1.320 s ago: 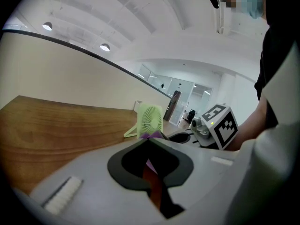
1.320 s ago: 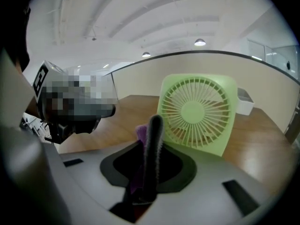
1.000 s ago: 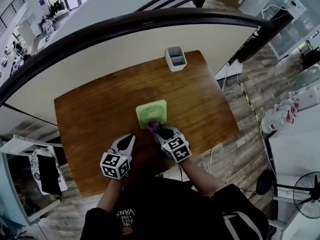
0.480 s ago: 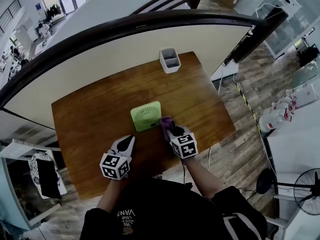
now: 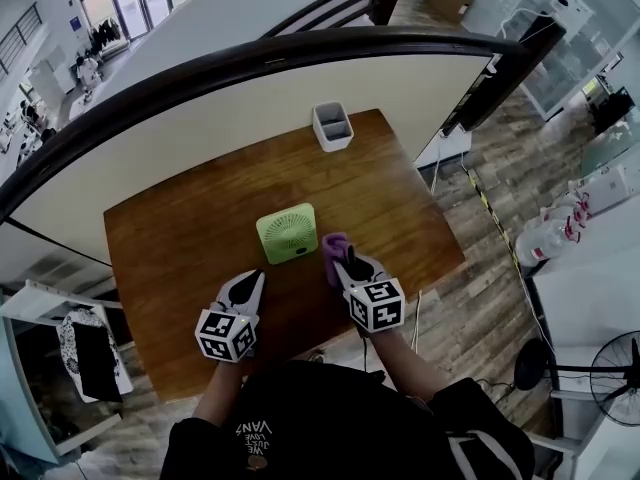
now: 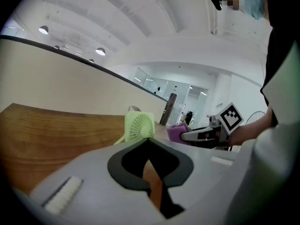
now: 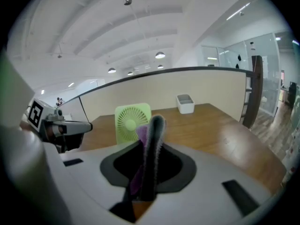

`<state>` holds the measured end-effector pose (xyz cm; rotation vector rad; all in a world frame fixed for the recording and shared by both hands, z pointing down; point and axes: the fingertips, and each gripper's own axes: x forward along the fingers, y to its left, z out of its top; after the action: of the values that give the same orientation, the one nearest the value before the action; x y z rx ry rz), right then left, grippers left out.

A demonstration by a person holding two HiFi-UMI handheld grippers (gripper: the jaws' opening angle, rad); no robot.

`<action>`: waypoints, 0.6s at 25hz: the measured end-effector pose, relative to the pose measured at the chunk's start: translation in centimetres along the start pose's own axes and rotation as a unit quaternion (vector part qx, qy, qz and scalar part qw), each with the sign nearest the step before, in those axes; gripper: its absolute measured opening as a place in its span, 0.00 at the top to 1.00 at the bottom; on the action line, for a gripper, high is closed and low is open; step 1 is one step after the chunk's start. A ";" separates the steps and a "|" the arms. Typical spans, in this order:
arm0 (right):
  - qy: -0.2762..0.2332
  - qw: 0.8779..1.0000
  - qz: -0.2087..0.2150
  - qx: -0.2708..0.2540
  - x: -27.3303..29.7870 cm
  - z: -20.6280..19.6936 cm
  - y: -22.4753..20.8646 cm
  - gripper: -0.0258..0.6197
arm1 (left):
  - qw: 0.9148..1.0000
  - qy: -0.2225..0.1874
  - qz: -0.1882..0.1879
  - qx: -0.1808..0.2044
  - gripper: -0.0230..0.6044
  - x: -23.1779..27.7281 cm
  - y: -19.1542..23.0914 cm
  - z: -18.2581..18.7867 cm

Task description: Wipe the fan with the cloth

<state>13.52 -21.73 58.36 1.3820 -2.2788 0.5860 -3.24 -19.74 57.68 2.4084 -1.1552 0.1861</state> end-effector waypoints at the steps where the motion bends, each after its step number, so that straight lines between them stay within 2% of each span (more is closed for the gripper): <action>1: -0.011 1.000 0.003 -0.002 -0.6 0.6 0.5 0.83 | 1.000 -0.005 0.001 0.001 0.95 -0.1 -0.2 0.4; 10: -0.094 0.994 0.052 0.018 -5.7 4.4 4.6 0.83 | 0.999 -0.035 0.002 0.003 0.95 -2.4 -3.3 2.1; 15: -0.115 0.991 0.069 0.026 -8.2 4.8 5.9 0.83 | 0.999 -0.038 0.003 0.010 0.95 -4.0 -5.1 2.1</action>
<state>11.11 -15.96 49.15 1.3862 -2.5764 0.5569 -2.02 -15.16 52.82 2.4498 -1.1996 0.1088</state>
